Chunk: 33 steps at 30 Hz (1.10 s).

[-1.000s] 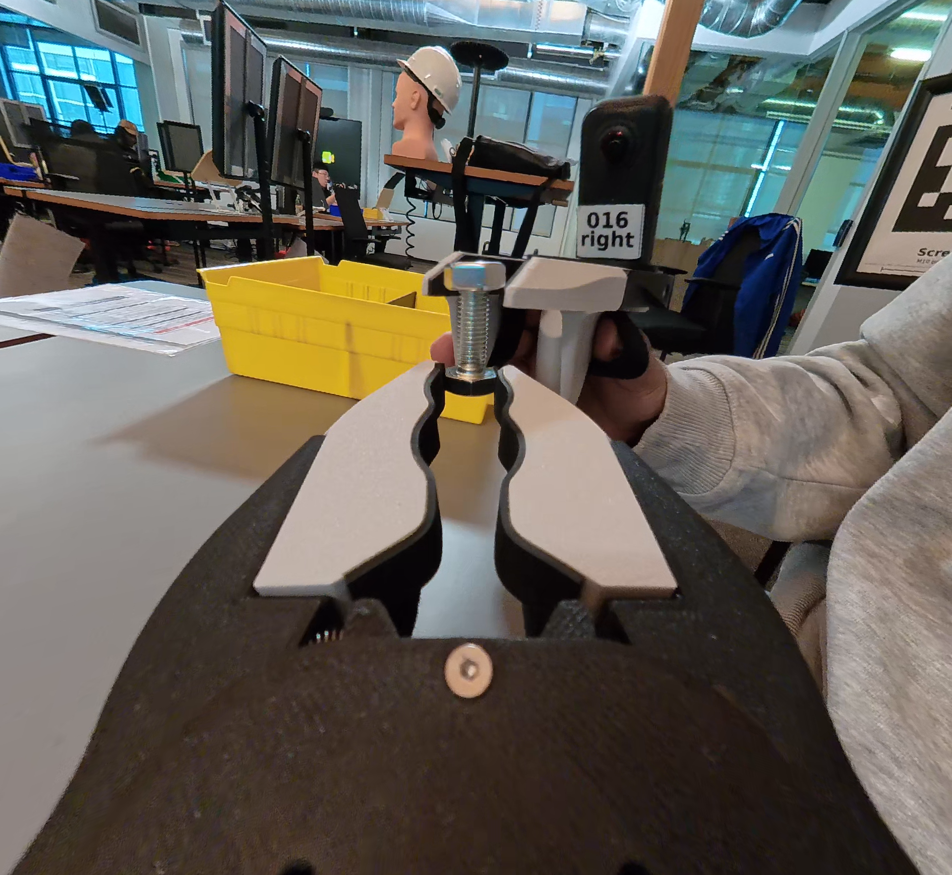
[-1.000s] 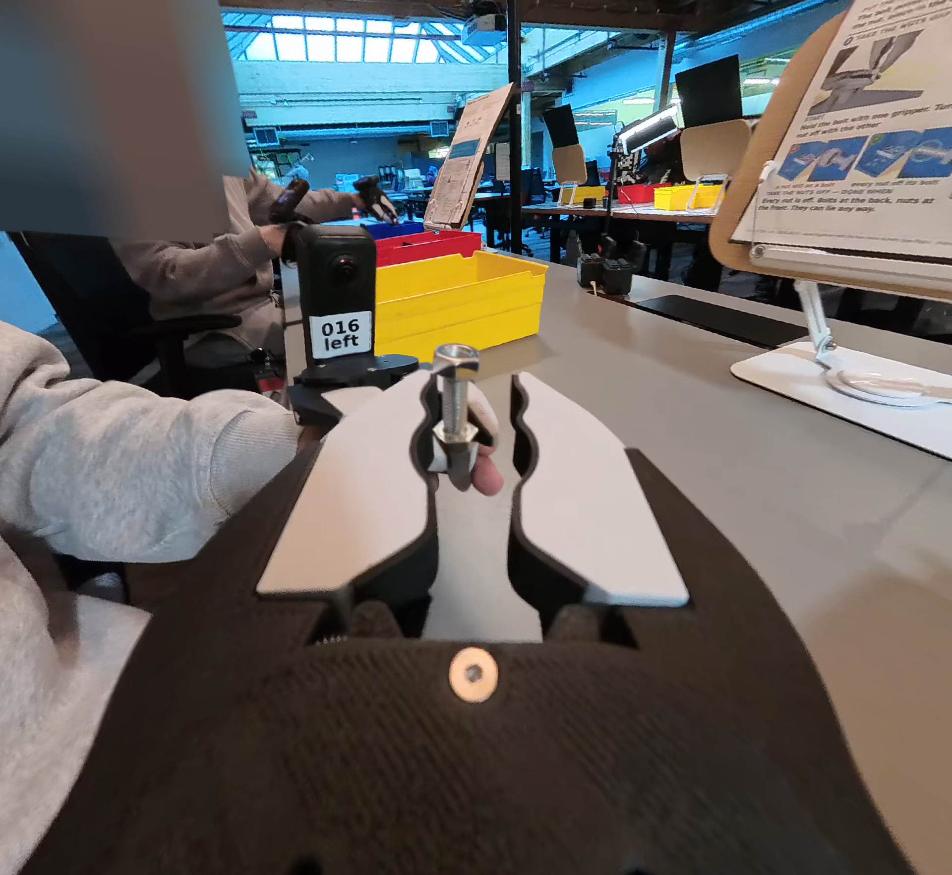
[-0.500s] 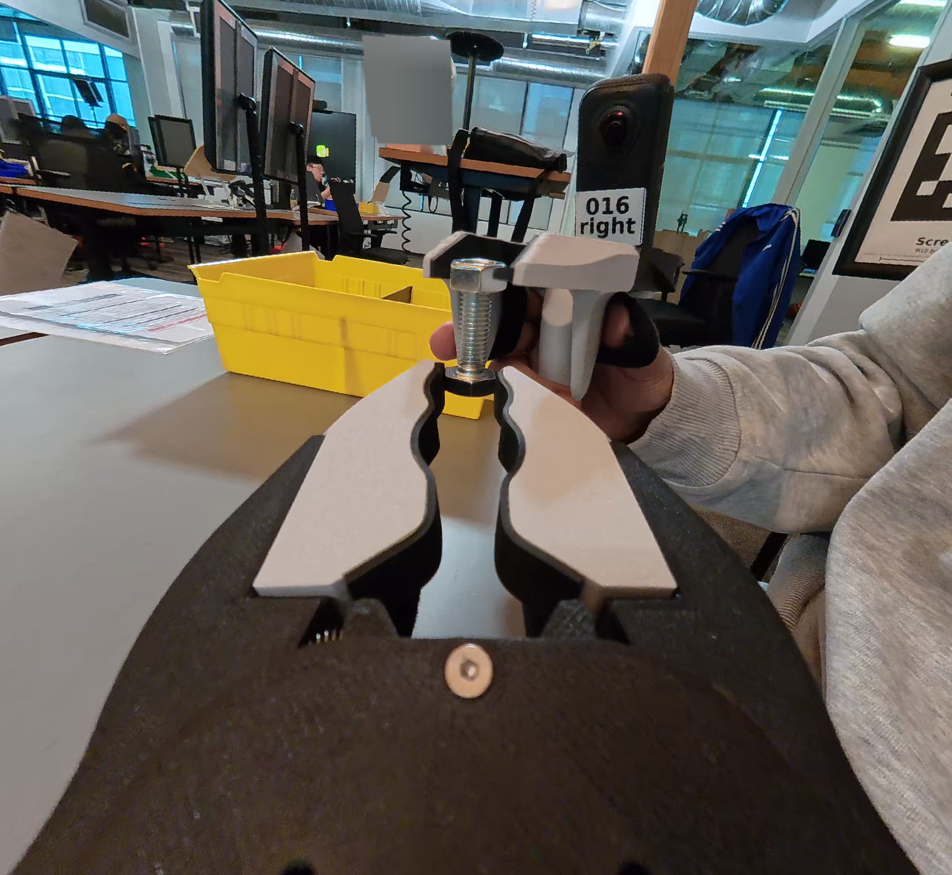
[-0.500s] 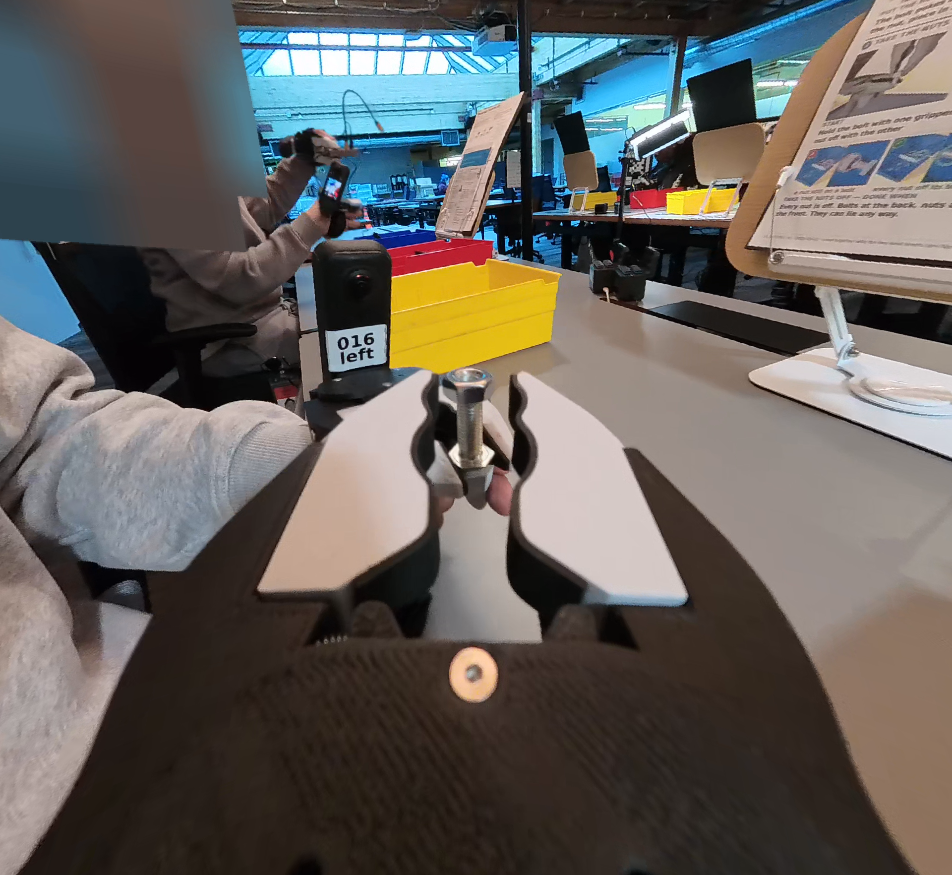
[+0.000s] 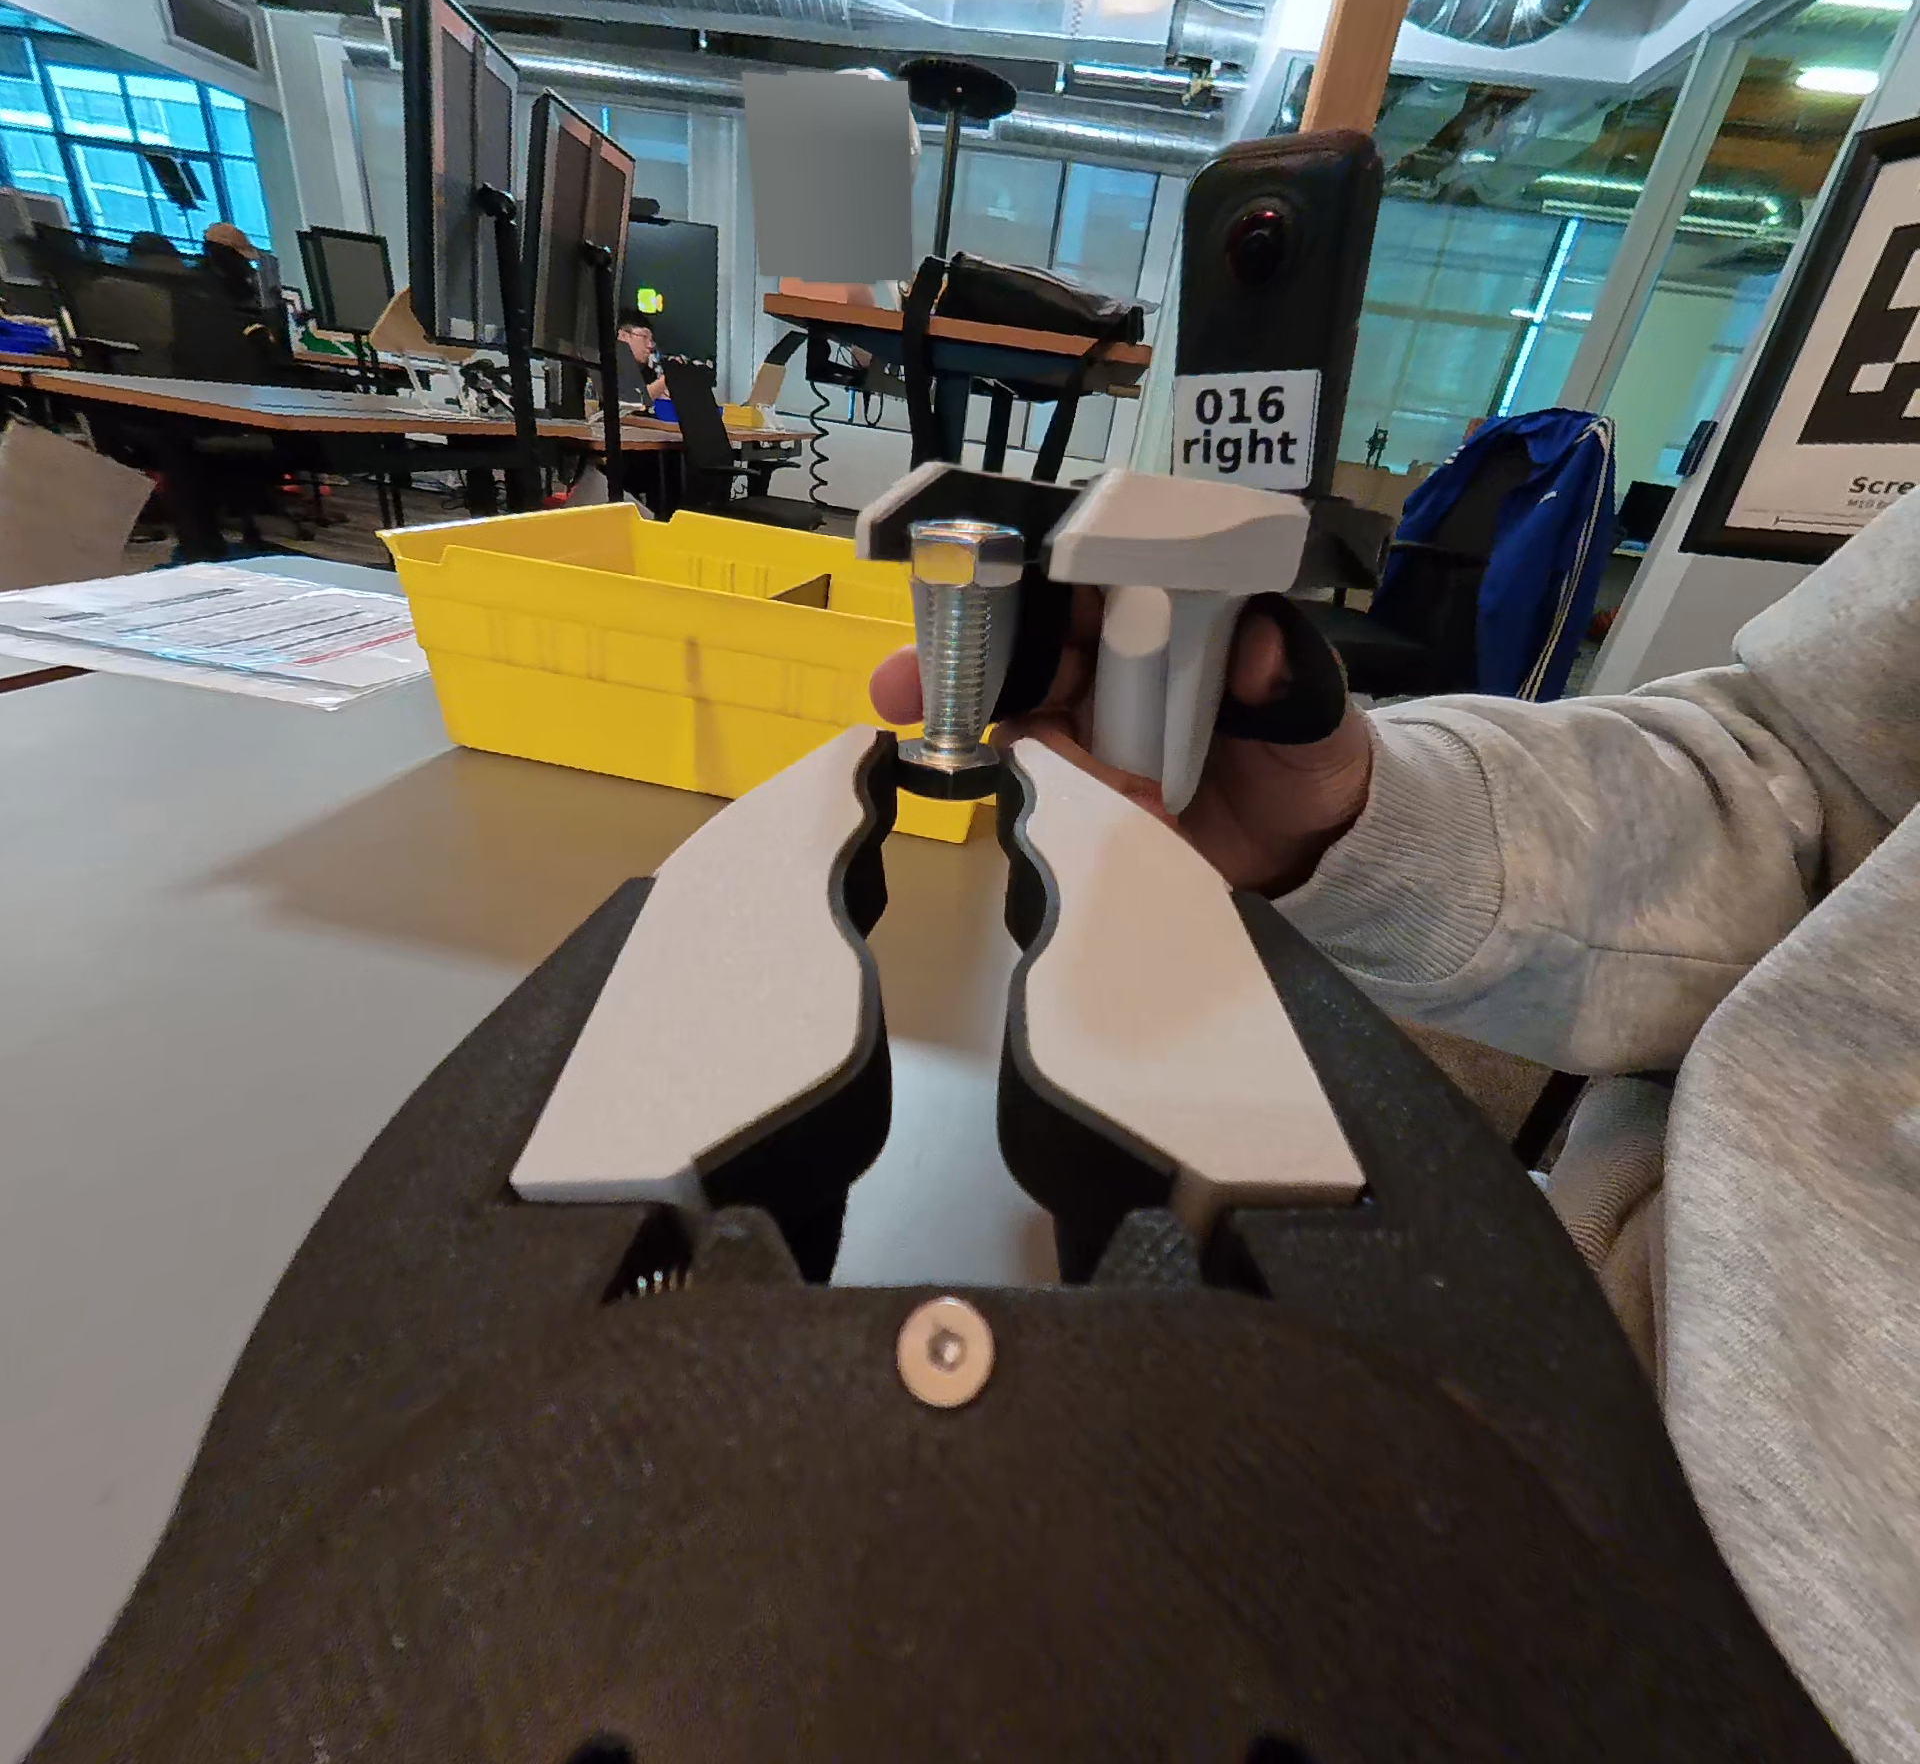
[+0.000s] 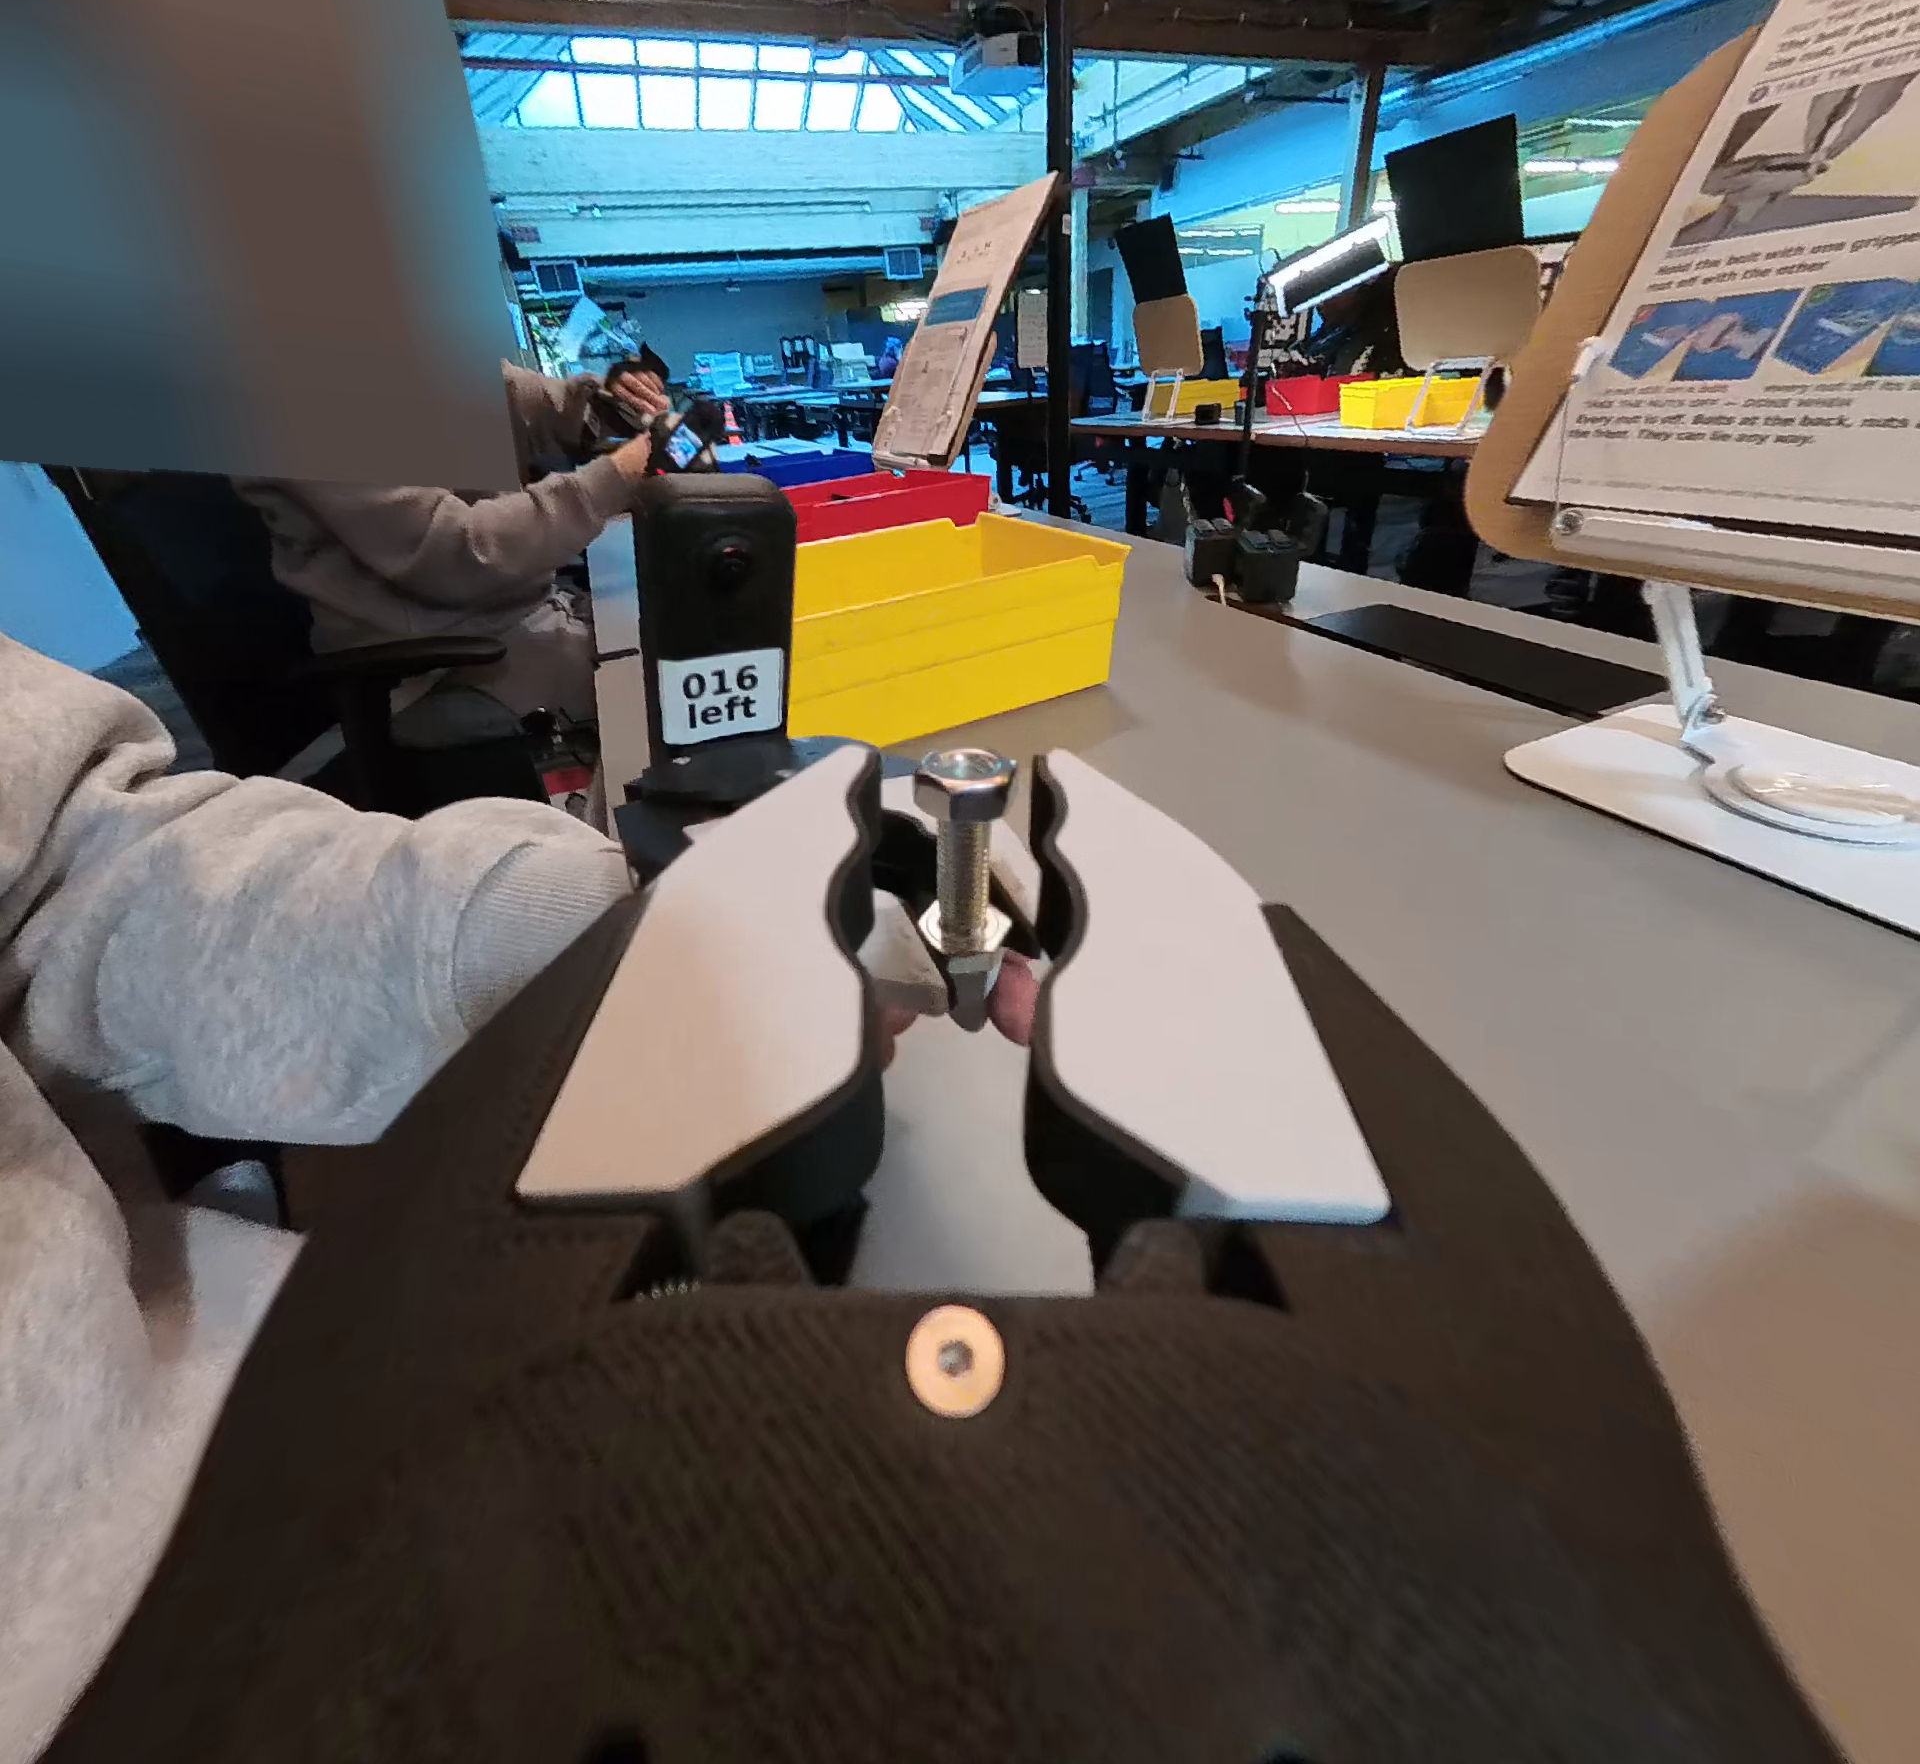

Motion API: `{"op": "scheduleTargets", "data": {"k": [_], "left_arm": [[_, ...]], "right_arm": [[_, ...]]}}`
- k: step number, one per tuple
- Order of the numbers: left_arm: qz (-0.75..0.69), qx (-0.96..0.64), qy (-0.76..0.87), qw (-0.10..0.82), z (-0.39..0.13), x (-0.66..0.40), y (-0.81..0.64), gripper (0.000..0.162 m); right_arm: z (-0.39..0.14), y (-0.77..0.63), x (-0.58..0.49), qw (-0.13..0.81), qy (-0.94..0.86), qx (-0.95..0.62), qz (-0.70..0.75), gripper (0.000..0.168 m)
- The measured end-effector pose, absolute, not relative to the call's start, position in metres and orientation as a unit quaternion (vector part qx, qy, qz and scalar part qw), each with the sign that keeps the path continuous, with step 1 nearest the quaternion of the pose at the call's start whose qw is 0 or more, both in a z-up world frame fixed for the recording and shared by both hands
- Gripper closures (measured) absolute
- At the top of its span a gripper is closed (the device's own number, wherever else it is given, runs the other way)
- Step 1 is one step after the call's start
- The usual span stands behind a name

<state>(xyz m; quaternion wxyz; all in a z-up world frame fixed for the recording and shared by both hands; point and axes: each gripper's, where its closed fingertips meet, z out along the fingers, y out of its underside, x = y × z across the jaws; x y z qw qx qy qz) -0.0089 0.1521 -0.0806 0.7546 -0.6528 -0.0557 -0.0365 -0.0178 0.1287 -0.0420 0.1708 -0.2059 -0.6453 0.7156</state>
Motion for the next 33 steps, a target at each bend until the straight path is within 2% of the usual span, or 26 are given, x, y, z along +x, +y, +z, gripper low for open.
{"op": "scheduleTargets", "data": {"k": [4,19,33], "left_arm": [[-0.036,-0.653,-0.055,0.754,-0.081,-0.009,0.152,0.143],[-0.076,-0.644,-0.042,0.760,-0.077,0.001,0.151,0.143],[-0.270,-0.613,0.007,0.743,-0.065,0.040,0.144,0.143]], "right_arm": [[-0.044,0.129,-0.020,0.179,-0.652,-0.210,0.707,0.149],[-0.040,0.131,-0.009,0.136,-0.653,-0.178,0.723,0.150],[-0.029,0.125,0.021,0.004,-0.653,-0.113,0.749,0.150]]}}
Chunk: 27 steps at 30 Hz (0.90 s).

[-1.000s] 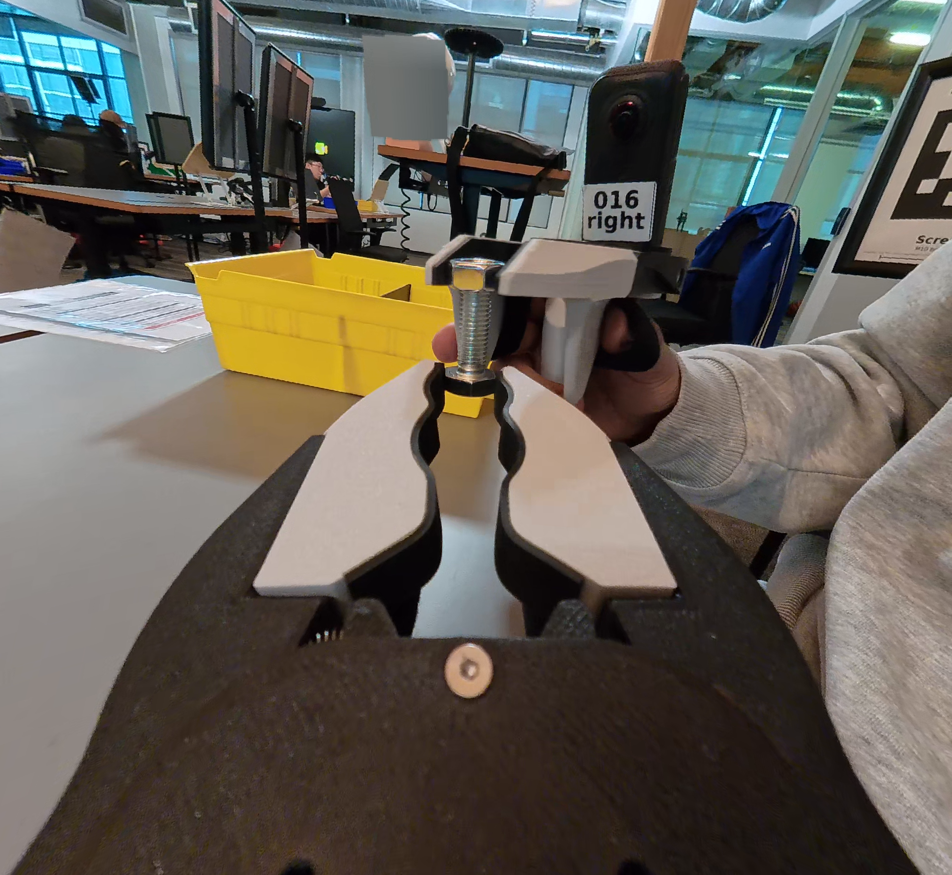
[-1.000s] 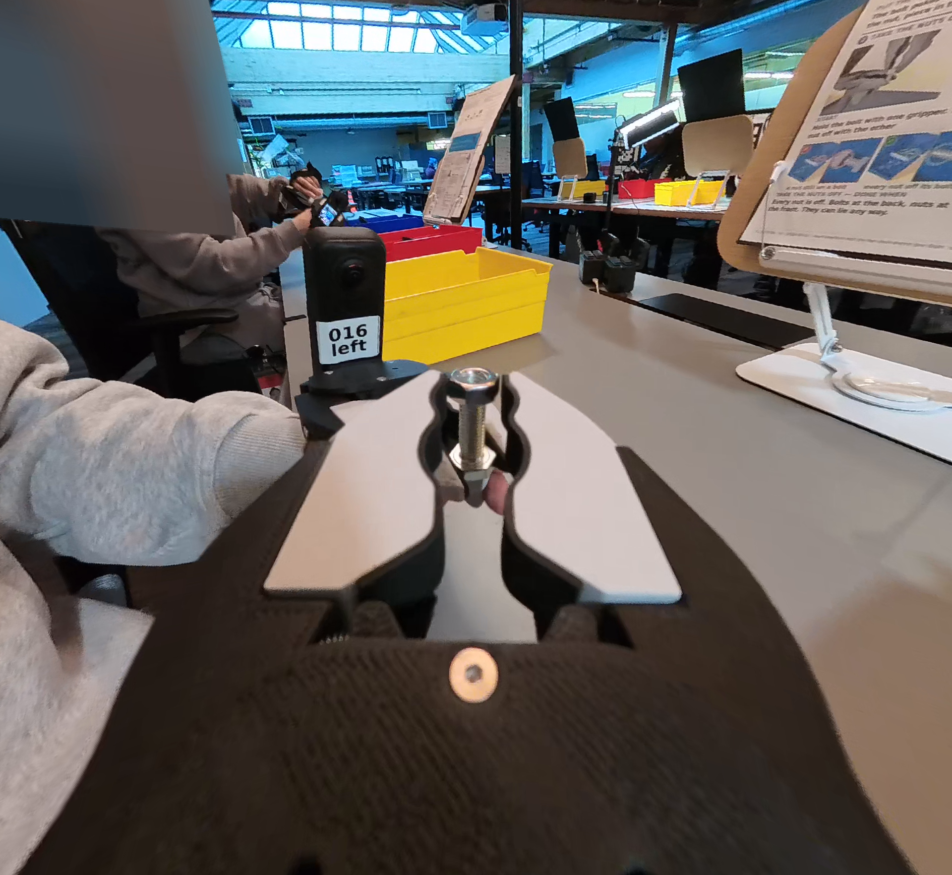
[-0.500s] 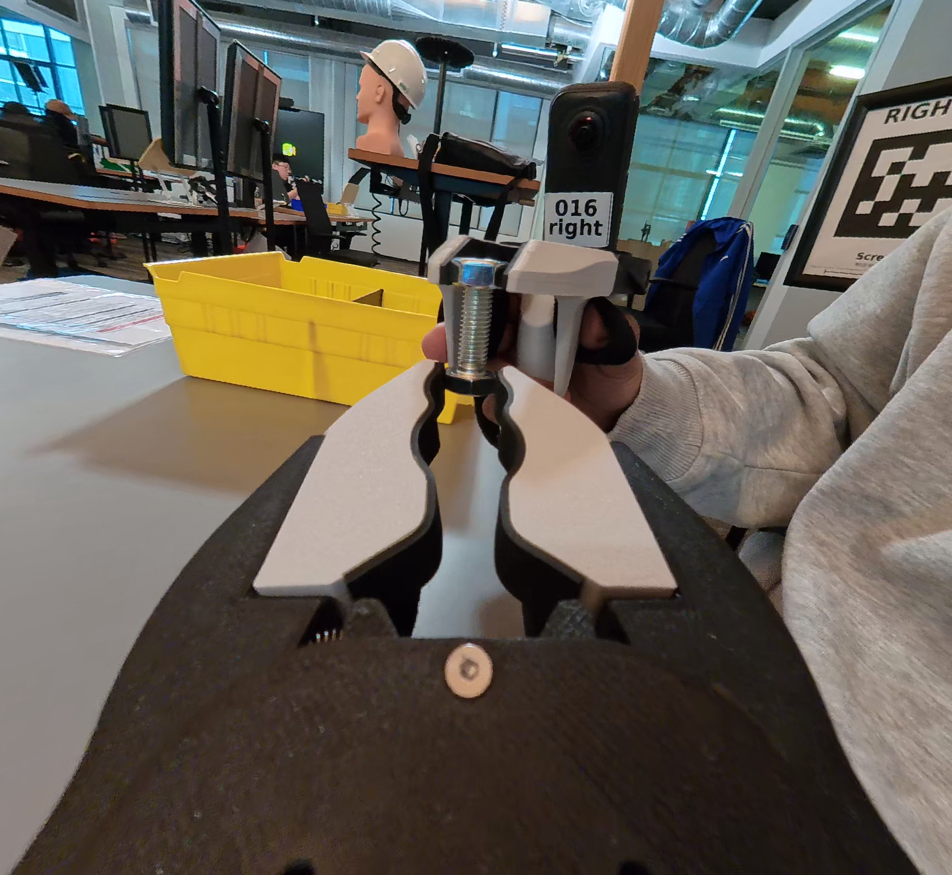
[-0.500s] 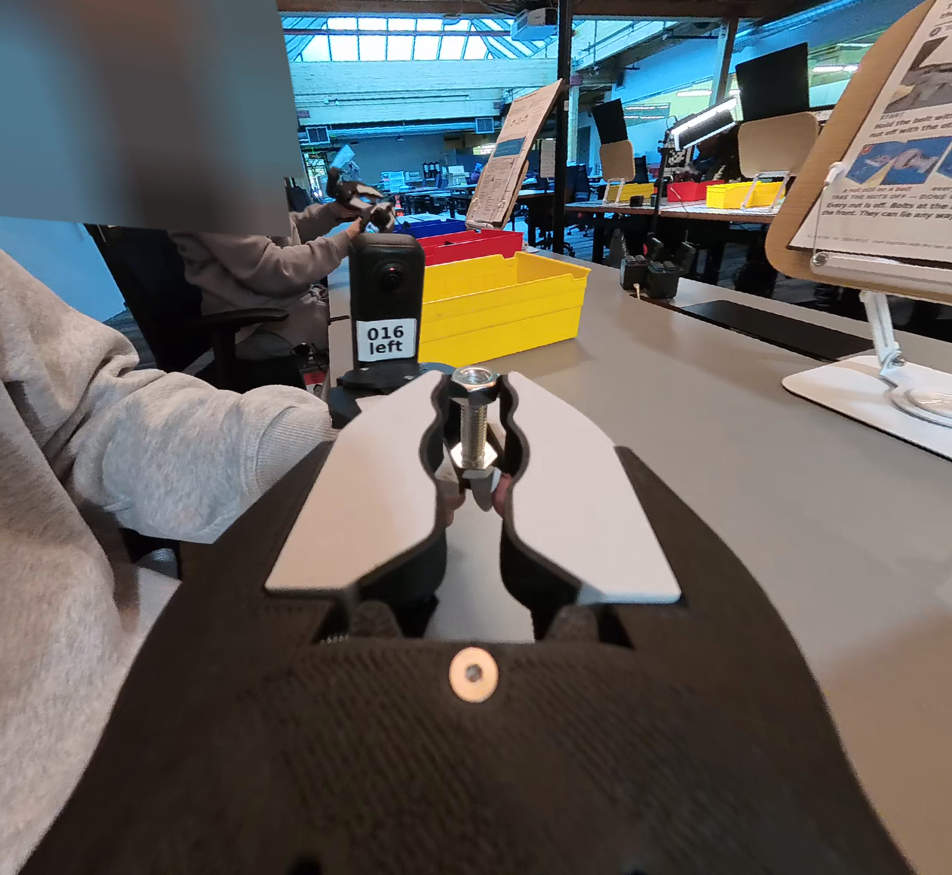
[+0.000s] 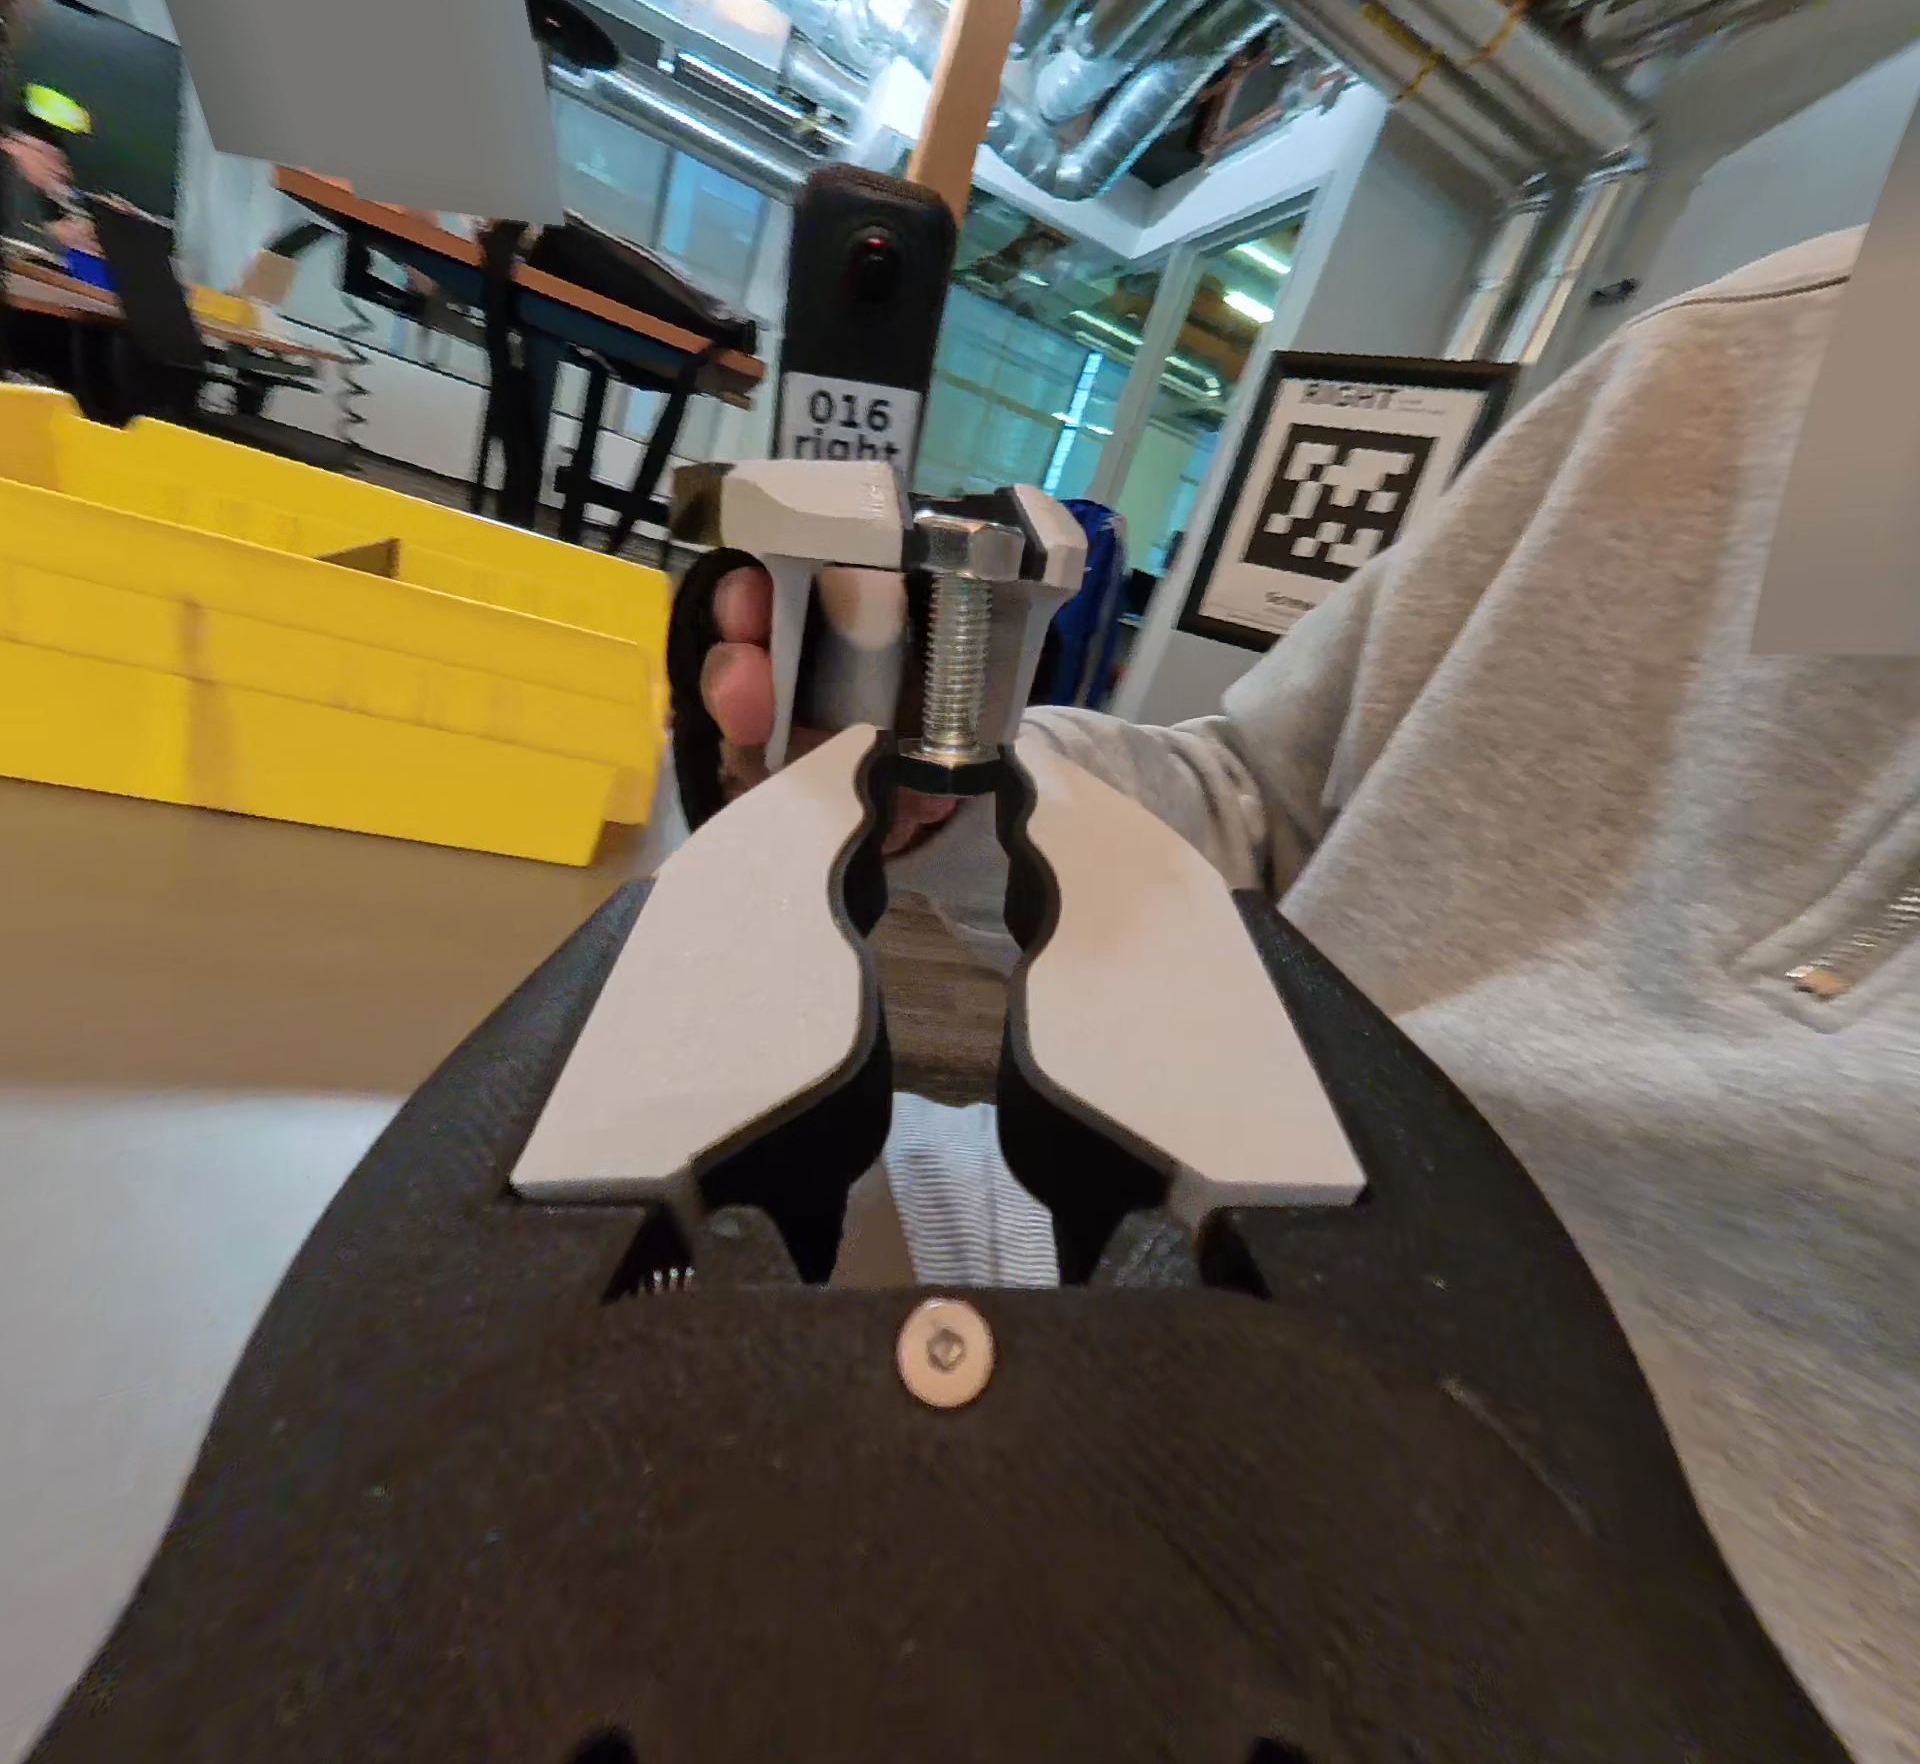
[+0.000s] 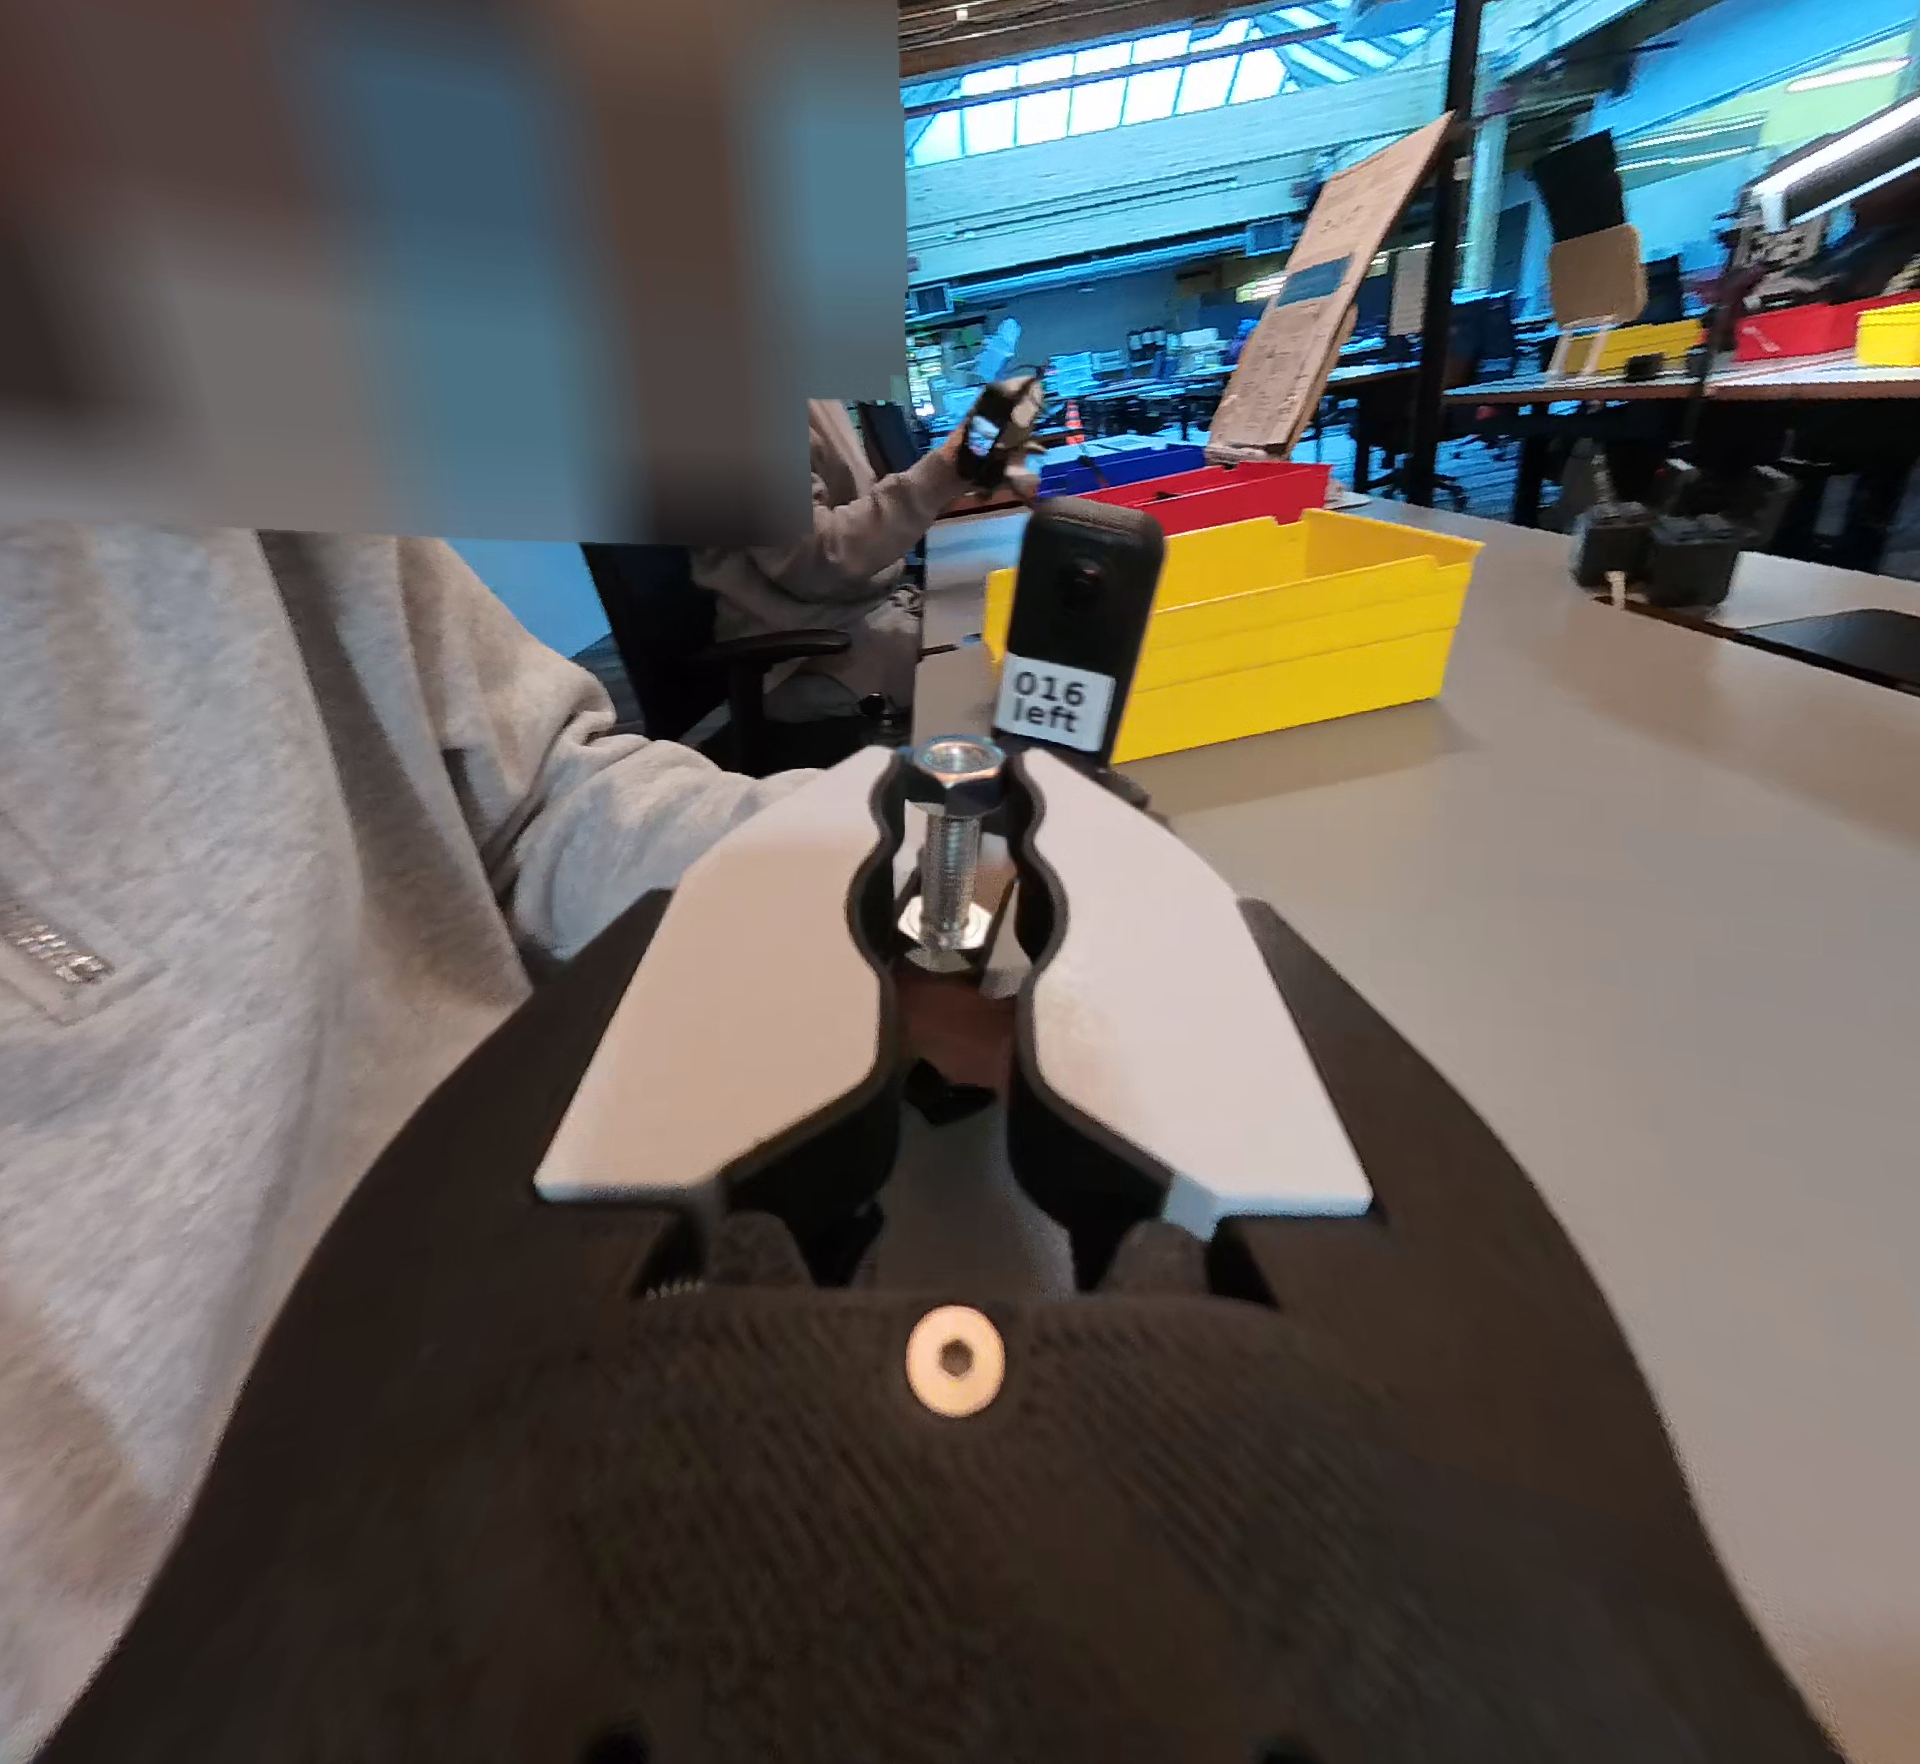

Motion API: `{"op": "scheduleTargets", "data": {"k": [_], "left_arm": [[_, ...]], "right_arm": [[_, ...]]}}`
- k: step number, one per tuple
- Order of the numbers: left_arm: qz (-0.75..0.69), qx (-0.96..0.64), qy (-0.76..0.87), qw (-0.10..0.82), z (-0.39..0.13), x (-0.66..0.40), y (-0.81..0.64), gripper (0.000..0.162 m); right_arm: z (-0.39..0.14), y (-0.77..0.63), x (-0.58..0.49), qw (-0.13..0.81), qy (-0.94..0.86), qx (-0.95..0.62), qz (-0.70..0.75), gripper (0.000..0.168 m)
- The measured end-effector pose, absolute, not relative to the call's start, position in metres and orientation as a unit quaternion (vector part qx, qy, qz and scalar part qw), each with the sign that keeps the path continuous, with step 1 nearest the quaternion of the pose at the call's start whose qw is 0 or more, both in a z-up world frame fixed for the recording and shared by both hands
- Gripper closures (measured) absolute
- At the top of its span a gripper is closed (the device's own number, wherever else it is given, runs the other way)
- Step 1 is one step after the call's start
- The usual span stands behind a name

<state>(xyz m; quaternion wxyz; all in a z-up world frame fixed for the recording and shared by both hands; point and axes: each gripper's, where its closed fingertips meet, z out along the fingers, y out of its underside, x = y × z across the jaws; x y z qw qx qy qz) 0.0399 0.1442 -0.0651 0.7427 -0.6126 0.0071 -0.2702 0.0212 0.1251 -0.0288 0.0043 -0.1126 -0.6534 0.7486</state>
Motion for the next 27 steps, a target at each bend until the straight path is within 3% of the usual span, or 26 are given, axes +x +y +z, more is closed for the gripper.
{"op": "scheduleTargets", "data": {"k": [8,14,18,23,27], "left_arm": [[-0.421,-0.581,0.055,0.694,-0.060,0.072,0.131,0.143],[-0.394,-0.610,0.066,0.684,-0.072,0.079,0.140,0.143],[-0.330,-0.611,0.034,0.719,-0.070,0.059,0.145,0.143],[-0.256,-0.586,-0.034,0.768,-0.062,0.022,0.142,0.143],[-0.243,-0.567,-0.062,0.784,-0.057,0.009,0.139,0.144]], "right_arm": [[-0.020,0.117,0.046,-0.081,-0.652,-0.070,0.750,0.150],[-0.008,0.116,0.052,-0.072,-0.651,-0.062,0.753,0.150],[0.024,0.132,0.039,0.012,-0.634,-0.095,0.768,0.150],[0.072,0.202,0.014,0.200,-0.621,-0.160,0.740,0.149],[0.046,0.310,-0.030,0.334,-0.642,-0.308,0.618,0.149]]}}
